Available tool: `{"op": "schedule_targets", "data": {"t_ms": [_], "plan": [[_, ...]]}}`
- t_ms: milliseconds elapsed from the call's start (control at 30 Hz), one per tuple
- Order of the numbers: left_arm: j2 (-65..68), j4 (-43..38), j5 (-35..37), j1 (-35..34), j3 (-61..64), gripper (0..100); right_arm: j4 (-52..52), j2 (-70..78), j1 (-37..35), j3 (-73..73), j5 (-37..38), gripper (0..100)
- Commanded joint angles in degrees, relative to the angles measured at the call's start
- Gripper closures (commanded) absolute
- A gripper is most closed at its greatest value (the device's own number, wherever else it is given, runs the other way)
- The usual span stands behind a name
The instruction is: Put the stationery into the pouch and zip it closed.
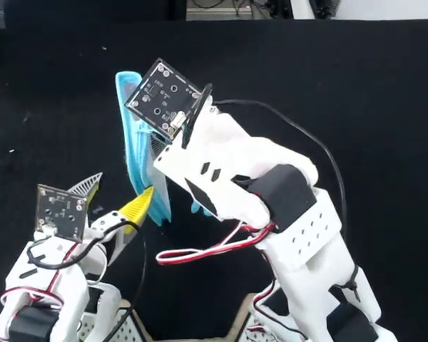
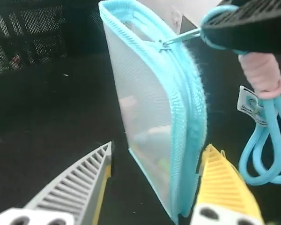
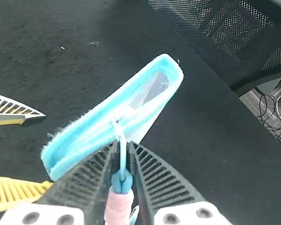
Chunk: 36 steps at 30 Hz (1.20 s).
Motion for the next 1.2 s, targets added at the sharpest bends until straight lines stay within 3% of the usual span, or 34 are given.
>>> {"op": "schedule_targets", "data": {"t_ms": [0,100,300,600,967,1033,1167], "plan": [[0.09,-0.79,-2.46,-1.19,-2.42,70,0.18,-0.66,1.05,-0.84,-0.35,98.8],[0.00,-5.36,-2.11,-1.19,-0.13,70,0.18,-0.66,1.05,-0.84,-0.35,98.8],[0.09,-12.40,7.21,-0.75,0.57,70,0.18,-0.66,1.05,-0.75,-0.35,98.8],[-0.09,-9.49,7.12,-0.66,0.57,70,0.18,-0.66,1.05,-0.75,-0.35,98.8],[0.53,-18.73,7.21,5.49,6.99,70,0.18,-0.66,1.05,-0.75,-0.35,98.8],[0.44,-18.20,7.21,5.76,6.90,73,0.09,-0.66,1.05,-0.75,-0.35,98.8],[0.00,-14.15,6.33,5.76,4.09,90,-0.18,-0.66,1.23,-0.75,-0.35,98.8]]}}
